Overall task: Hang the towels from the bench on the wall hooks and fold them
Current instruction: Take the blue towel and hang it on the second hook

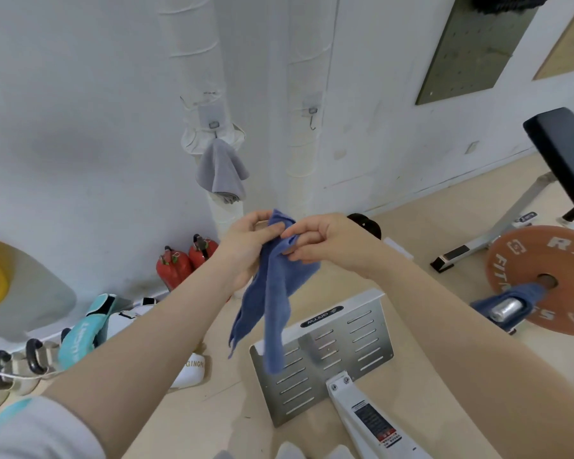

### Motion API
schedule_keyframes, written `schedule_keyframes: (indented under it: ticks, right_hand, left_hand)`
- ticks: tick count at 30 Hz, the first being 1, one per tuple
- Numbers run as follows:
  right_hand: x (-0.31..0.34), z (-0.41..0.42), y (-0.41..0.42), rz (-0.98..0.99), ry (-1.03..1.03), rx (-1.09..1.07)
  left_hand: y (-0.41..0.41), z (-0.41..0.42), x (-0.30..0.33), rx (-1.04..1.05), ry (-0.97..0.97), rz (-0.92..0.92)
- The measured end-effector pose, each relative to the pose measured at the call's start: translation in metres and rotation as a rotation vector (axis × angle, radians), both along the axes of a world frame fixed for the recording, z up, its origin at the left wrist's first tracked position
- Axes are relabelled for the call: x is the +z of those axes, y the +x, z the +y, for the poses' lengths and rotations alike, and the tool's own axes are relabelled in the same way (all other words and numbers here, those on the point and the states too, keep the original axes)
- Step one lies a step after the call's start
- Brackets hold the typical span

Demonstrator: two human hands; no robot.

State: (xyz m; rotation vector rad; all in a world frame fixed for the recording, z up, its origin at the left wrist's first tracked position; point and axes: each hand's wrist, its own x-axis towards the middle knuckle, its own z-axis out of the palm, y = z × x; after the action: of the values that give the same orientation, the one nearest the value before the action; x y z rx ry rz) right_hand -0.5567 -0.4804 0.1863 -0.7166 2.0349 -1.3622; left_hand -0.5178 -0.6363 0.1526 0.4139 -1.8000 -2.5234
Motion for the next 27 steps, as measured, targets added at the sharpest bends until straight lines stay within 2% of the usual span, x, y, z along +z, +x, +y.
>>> schedule_keyframes:
  ticks: [5,9,12,23,27]
  right_hand:
    - [-0.003,-0.005,0.004,0.613,0.162,-0.123]
    - [-0.010,0.000,0.005,0.792,0.097,-0.157]
    - [-0.011,-0.001,0.011,0.795,0.063,-0.124]
    - [-0.005,0.003,0.009,0.669,0.023,-0.345]
    - [-0.005,0.000,0.009,0.502,-0.015,-0.516]
  left_hand:
    - [0.004,0.022,-0.005,0.073,0.133,0.033]
    - [0.003,0.030,-0.007,0.095,0.178,0.064]
    - [0.004,0.036,-0.005,0.093,0.181,0.091]
    - [0.009,0.049,-0.006,-0.074,0.184,0.156]
    - [0.010,0.053,-0.006,-0.101,0.165,0.151]
